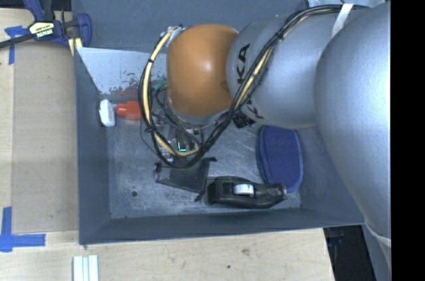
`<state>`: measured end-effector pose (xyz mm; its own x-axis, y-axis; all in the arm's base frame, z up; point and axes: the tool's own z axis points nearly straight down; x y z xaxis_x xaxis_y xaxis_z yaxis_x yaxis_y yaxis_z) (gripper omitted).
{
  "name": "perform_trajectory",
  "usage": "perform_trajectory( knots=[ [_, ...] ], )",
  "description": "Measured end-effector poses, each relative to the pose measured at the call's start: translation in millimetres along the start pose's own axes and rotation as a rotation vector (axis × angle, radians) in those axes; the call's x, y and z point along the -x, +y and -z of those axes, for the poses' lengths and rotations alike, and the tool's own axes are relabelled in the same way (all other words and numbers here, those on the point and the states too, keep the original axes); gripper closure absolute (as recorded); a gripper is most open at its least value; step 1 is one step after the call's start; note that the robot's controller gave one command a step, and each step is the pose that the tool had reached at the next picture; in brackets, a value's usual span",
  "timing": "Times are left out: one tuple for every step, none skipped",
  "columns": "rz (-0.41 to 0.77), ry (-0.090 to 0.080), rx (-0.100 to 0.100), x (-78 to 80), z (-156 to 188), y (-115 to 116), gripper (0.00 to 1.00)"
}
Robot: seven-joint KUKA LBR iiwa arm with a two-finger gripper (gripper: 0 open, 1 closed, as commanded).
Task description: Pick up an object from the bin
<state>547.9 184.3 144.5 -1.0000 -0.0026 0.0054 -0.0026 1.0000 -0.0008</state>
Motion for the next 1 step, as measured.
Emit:
perform_trajectory(
  knots=[
    [0.055,-0.001,-0.004,5.1,-65.1,-69.0,0.00]
  ],
)
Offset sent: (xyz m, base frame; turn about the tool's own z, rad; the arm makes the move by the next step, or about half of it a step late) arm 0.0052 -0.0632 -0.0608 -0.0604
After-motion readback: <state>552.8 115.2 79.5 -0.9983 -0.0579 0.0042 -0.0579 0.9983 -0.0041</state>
